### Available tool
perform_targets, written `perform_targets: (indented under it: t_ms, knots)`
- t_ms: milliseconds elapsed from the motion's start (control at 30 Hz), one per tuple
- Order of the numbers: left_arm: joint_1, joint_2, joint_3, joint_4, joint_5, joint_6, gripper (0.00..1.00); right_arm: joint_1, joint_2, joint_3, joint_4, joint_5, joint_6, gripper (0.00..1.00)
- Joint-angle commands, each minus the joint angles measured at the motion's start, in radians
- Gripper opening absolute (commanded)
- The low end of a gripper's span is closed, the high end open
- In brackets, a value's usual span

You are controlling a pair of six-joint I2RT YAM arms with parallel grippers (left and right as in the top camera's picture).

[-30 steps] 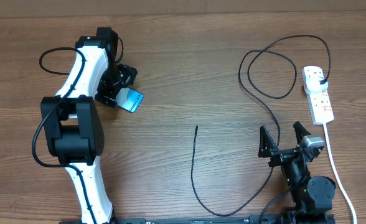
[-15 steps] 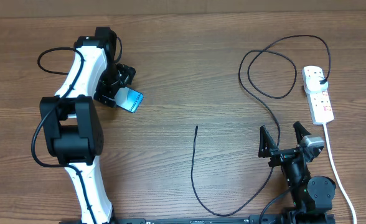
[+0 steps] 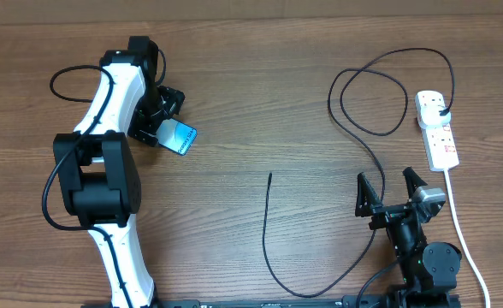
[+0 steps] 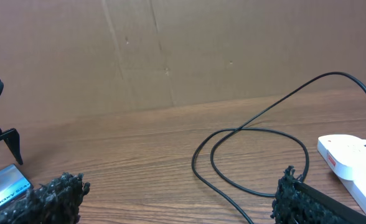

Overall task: Plug charger to phone and switch on socket
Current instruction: 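Lower the left gripper down onto the phone, aligning with its width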

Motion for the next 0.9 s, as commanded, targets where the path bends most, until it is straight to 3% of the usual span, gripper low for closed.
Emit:
perform_targets:
  t_ms: [0,700,867]
  knots:
    - [0.006,0.006,-0.003,0.002,0.004,0.004,1.0,0.006,-0.009,-0.011,0.003,0.01,-0.004,1.0]
    - [0.012,0.006,-0.004,-0.019,0.002,0.005,1.0,0.006,-0.009,-0.011,0.003,0.01,-0.004,1.0]
    - [0.012,0.006,-0.004,-0.003,0.031,0.058,1.0,0.006,-0.009,-0.011,0.003,0.009,-0.004,1.0]
